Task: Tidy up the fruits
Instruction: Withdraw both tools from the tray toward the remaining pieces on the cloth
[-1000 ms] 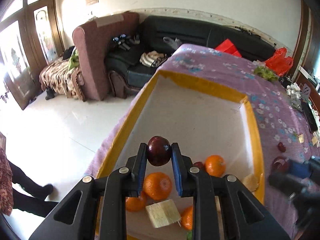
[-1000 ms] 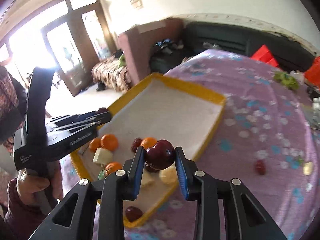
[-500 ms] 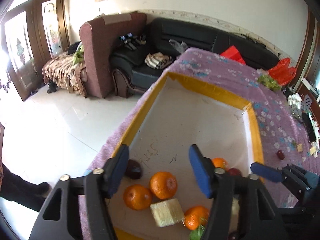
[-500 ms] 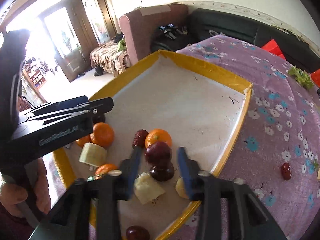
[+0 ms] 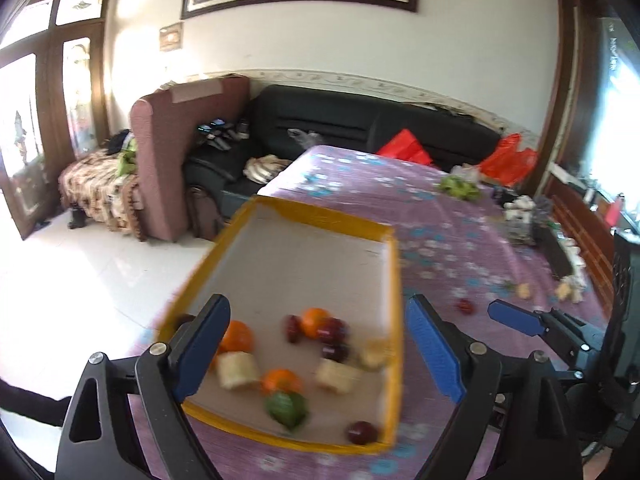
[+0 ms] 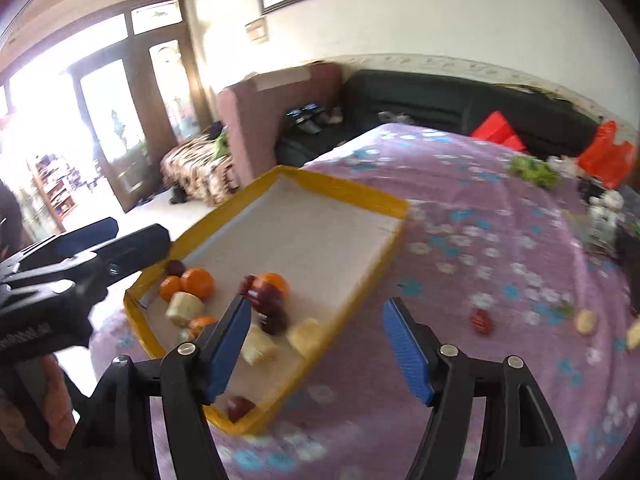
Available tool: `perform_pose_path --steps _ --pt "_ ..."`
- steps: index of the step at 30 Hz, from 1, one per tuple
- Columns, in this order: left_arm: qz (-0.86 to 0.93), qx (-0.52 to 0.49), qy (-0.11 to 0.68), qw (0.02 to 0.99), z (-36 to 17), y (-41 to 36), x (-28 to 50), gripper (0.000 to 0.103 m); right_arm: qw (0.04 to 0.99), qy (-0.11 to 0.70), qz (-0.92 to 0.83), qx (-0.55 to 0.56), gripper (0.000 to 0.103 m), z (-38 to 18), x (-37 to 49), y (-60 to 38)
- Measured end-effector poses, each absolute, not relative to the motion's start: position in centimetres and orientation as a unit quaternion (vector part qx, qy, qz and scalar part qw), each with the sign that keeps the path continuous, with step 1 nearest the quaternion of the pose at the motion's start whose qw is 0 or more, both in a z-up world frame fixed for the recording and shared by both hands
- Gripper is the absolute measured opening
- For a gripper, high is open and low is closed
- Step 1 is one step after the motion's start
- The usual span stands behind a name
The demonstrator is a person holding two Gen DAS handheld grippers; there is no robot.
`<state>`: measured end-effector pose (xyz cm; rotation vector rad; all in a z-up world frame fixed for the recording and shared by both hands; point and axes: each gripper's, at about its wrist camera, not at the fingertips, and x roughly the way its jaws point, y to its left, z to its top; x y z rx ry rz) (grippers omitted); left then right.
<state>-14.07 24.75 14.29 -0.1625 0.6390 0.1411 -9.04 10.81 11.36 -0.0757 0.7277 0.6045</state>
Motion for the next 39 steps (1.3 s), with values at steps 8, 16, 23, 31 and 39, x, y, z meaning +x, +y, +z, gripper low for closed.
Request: perform_pose_path --steps 8,16,23,31,39 --pt "0.014 -0.047 0.284 0.958 17.0 17.3 -16.3 0.089 0.916 0.337 0.218 0.001 0.079 13.0 -10.7 1.7" --pt "0.0 -0.017 0.233 0.972 18.9 12.2 -19.6 0.097 0.93 0.319 0.177 0.025 0.083 14.3 -12.4 -4.1" --pt "0.015 0.058 0.227 0.972 17.7 8.3 -20.0 0.097 0.931 0.329 0.158 0.018 0.086 13.8 -12.6 -6.2" --pt "-0.019 0.079 0.243 0.967 15.8 6.8 -19.1 0.097 0.929 0.341 0.144 0.013 0.086 12.8 -11.3 -7.0" --pt "-0.026 -0.007 0.285 0.958 14.4 10.7 -17.0 0.097 0.924 0.359 0.129 0.009 0.086 11.8 -9.8 -7.2"
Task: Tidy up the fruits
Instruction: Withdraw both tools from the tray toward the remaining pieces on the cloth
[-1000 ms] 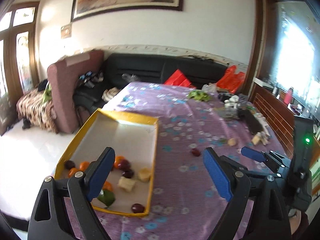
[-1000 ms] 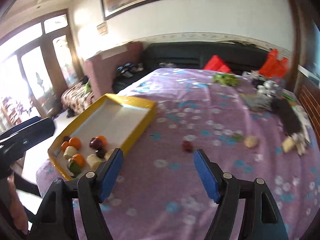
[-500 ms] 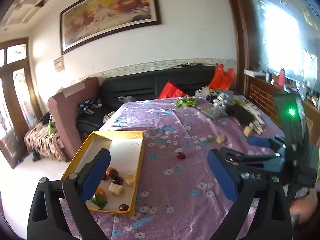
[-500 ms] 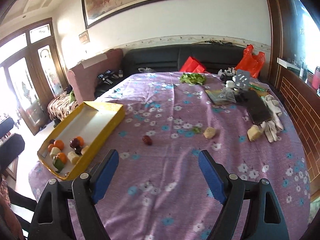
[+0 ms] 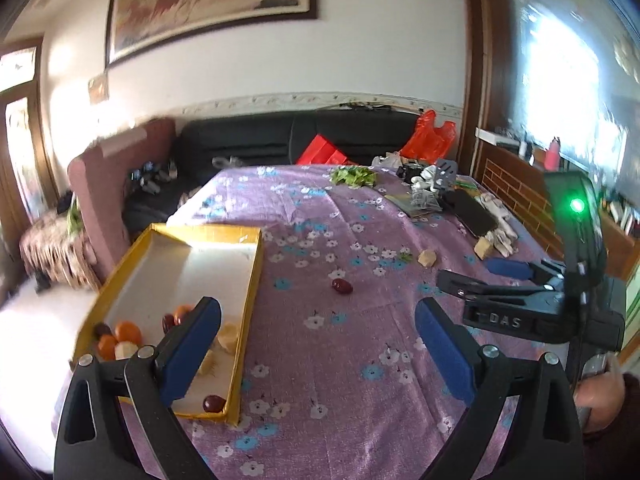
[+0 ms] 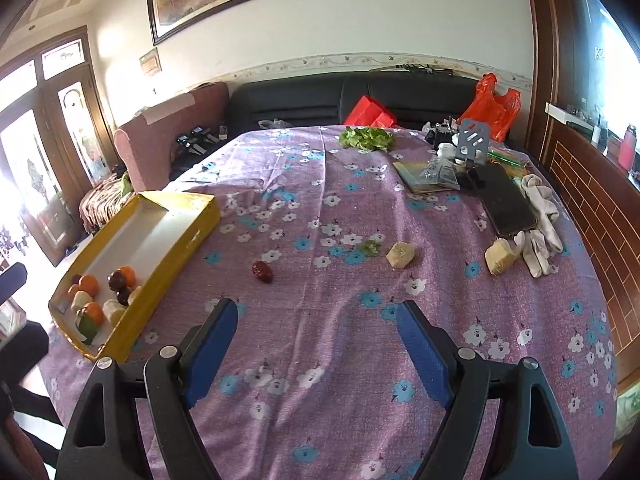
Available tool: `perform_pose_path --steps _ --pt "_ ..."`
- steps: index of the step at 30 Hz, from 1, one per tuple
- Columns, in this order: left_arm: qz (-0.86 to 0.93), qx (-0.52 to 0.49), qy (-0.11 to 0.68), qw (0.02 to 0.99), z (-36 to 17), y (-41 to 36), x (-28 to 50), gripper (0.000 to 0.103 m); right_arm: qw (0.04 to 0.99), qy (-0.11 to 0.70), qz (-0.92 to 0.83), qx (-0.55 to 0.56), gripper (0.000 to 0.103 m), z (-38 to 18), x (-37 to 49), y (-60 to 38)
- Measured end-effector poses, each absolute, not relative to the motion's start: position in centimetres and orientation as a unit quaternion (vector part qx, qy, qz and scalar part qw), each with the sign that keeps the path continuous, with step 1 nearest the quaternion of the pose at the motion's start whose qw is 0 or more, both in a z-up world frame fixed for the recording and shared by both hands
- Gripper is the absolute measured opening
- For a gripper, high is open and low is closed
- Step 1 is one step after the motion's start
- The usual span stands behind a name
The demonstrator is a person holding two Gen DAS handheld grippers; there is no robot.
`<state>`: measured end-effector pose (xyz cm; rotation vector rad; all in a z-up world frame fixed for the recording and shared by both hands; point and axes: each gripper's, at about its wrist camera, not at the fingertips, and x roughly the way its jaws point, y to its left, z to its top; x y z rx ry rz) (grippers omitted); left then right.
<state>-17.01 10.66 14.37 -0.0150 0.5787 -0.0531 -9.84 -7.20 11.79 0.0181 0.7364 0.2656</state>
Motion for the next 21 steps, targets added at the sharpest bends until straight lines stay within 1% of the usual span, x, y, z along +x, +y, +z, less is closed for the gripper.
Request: perform_pose_path --steps 6,11,17,21 --pt "-0.02 -0.05 0.302 0.952 13.7 12.8 -16.4 0.097 0.925 0.359 0.124 -0.004 0.086 12.0 -9.7 -7.0" --pt "-0.003 -0.03 0.287 0.957 14.4 12.7 -16.8 0.097 0.933 0.342 0.106 -0.022 0.086 13.9 -9.6 -7.5" --pt "0.029 0.037 0.24 0.97 18.0 11.7 -17.3 0.098 0.947 0.312 0.054 -0.057 0.086 18.0 -8.0 -9.3" --pt "0.014 0.034 0.233 0.972 20.4 11.8 -16.9 0.098 0.952 0.301 0.032 -0.044 0.086 21.3 -6.8 -11.4"
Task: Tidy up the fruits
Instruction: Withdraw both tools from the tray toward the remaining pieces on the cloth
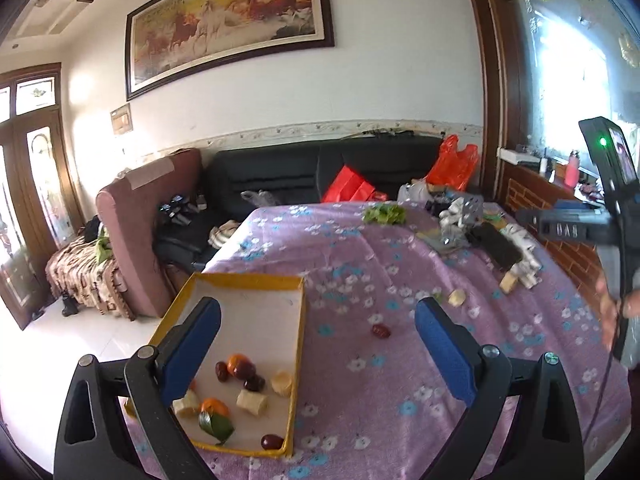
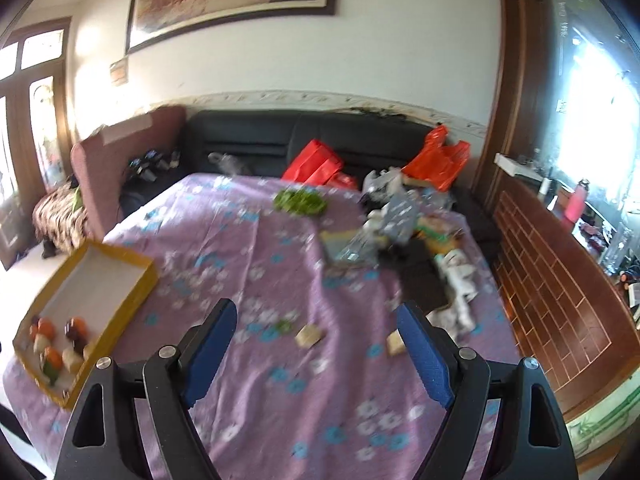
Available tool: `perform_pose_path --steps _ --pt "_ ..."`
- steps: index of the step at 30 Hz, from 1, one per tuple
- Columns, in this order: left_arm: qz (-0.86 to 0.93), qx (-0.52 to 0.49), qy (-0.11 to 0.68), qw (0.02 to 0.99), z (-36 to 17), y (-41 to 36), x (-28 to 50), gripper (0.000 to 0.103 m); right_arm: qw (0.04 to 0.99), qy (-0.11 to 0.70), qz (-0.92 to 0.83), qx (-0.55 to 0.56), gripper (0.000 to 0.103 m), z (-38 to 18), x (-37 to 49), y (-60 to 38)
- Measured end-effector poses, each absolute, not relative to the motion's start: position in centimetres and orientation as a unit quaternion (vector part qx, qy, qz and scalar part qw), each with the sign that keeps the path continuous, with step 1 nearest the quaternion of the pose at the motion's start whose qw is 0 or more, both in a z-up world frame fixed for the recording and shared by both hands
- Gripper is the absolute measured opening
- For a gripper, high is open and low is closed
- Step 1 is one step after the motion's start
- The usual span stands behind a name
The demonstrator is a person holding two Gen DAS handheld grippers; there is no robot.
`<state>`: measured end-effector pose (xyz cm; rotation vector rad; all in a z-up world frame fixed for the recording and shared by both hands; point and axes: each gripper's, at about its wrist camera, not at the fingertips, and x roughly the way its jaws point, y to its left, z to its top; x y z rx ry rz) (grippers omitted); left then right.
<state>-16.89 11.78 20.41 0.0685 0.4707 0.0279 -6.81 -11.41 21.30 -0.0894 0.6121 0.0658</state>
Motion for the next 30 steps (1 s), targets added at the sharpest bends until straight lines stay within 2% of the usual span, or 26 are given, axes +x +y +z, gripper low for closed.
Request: perform_pose_path --steps 3,6,10,19,30 --pt "0.013 0.04 0.242 0.969 20.8 11.1 -16.2 0.1 0.96 0.28 0.016 -0.015 0.091 24.0 -6.0 -13.7" --pt "0.008 0.047 0.259 0.965 19.4 10.0 -15.7 0.1 0.962 0.272 0.016 0.017 0.094 24.2 -5.8 -15.5" --pt "0.031 0.062 0.28 0.957 16.0 8.6 -15.5 0.1 0.952 0.297 0.046 0.06 0.094 20.5 -5.6 -16.1" --pt "0.07 0.078 0.318 0.942 11.9 9.1 -14.2 0.1 0.929 0.361 0.071 0.04 0.094 11.6 -4.7 -13.1" --pt "0.069 0.068 0.342 0.935 10.5 9.8 -12.7 0.1 0.92 0.387 0.05 0.047 0.094 9.1 -3.0 -15.0"
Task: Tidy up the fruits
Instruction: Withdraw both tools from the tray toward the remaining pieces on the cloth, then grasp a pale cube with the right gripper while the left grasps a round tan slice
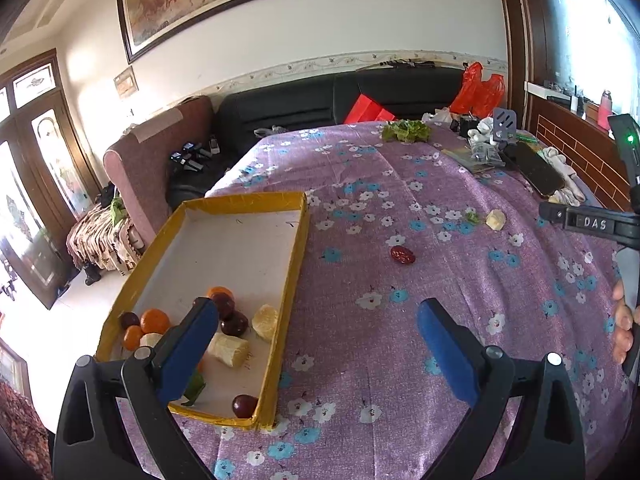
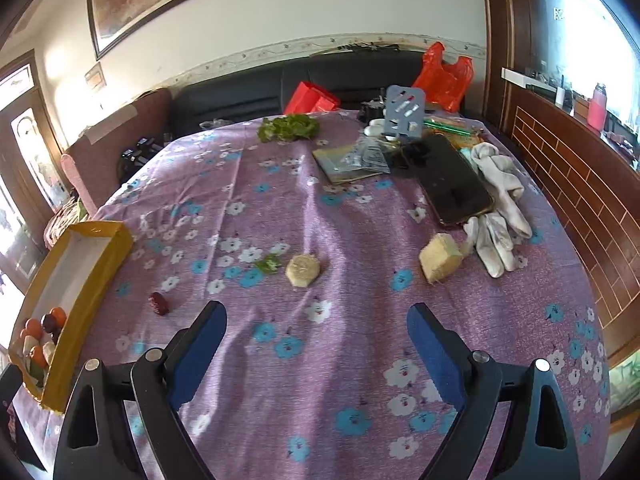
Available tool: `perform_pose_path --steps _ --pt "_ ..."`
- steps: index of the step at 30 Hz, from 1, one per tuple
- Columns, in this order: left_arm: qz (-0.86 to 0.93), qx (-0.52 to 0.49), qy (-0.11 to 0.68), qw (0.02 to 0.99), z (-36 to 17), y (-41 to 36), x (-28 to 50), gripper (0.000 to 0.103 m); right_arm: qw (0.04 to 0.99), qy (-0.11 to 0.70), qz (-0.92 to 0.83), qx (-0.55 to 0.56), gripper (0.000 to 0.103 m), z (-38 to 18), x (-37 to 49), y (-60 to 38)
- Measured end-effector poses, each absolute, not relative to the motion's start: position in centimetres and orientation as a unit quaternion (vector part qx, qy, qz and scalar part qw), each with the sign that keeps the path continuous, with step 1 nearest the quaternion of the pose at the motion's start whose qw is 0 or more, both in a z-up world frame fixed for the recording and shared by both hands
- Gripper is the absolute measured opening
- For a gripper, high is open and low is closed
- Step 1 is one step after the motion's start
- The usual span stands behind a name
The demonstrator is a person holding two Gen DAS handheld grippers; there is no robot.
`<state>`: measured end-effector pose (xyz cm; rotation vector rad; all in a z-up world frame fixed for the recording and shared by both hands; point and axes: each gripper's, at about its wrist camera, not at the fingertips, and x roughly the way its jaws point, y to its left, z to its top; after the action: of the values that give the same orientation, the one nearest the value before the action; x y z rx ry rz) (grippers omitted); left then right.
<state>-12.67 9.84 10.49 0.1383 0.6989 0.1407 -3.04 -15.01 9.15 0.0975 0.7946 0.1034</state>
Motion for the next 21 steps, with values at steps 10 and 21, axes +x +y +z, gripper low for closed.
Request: perform_pose_path --steps 10,21 --pt "0.064 0.068 0.369 0.925 9.2 9.3 -10.7 0.1 0.915 0.395 0.025 0.082 0.094 9.0 -1.1 -18.7" --pt "-0.065 -0.018 0.399 0.914 12.2 9.5 -6.8 0.1 0.907 0.358 0.076 0.21 0.093 9.3 0.6 -23.7"
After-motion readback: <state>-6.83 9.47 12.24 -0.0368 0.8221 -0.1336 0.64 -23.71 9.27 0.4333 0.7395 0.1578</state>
